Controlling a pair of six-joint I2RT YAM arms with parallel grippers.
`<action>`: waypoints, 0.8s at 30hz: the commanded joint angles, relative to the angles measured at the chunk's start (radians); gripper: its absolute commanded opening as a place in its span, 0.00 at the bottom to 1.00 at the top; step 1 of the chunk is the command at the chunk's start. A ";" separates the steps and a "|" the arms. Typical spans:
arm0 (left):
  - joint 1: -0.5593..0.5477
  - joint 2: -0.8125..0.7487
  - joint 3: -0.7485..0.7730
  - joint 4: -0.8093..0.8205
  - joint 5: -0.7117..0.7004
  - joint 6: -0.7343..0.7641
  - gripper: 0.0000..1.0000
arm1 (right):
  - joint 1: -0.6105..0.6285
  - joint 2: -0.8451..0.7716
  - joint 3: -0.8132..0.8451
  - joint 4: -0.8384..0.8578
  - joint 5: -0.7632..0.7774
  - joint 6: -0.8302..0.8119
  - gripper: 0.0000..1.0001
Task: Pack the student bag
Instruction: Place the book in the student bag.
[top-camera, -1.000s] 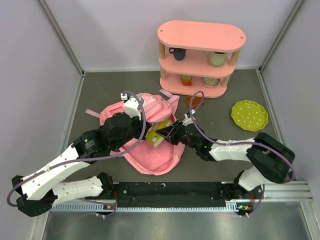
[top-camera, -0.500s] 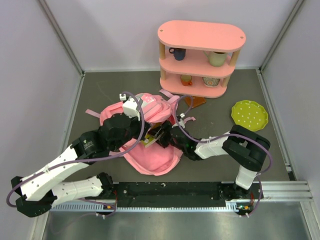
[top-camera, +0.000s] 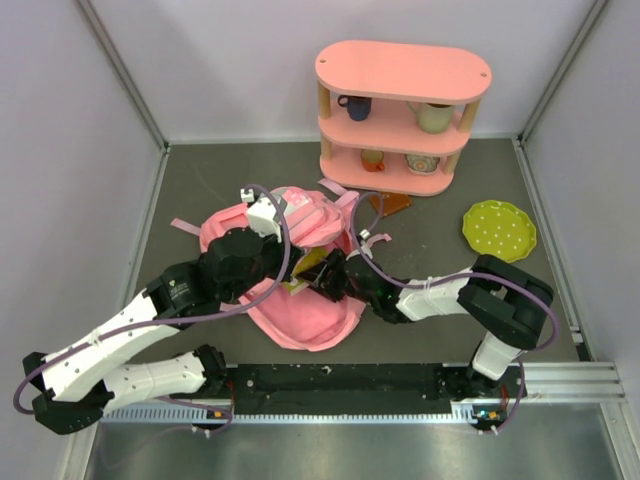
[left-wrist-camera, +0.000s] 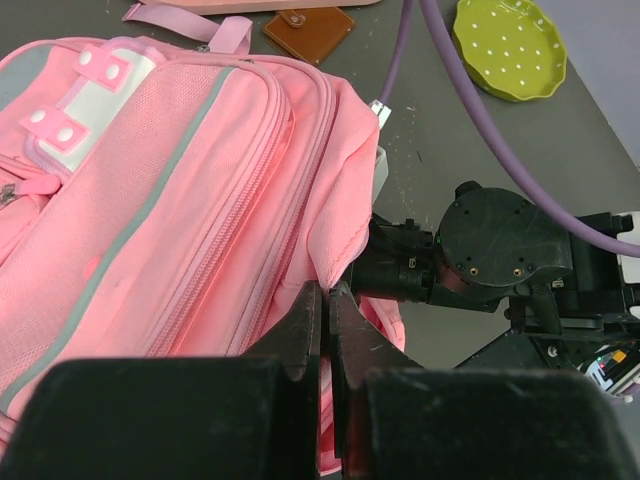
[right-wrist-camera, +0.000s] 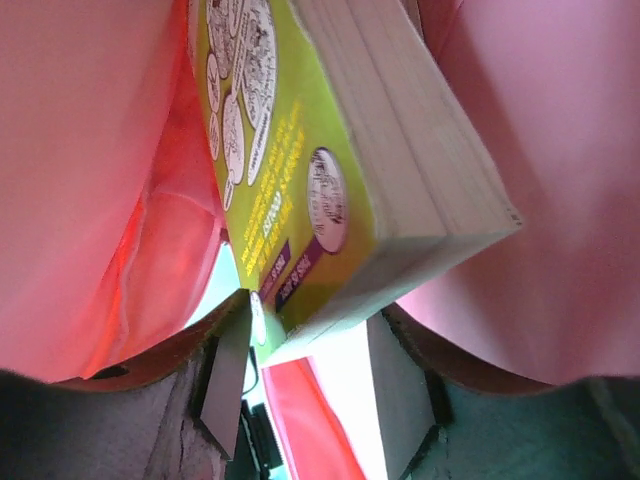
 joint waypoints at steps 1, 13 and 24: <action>-0.003 -0.040 0.019 0.168 0.014 -0.014 0.00 | 0.017 -0.004 -0.008 0.065 0.001 0.006 0.42; -0.003 -0.026 0.019 0.180 0.042 -0.013 0.00 | 0.017 0.077 0.159 0.059 0.012 0.023 0.05; -0.003 -0.032 0.010 0.186 0.054 -0.023 0.00 | 0.054 0.215 0.237 0.099 0.202 0.130 0.15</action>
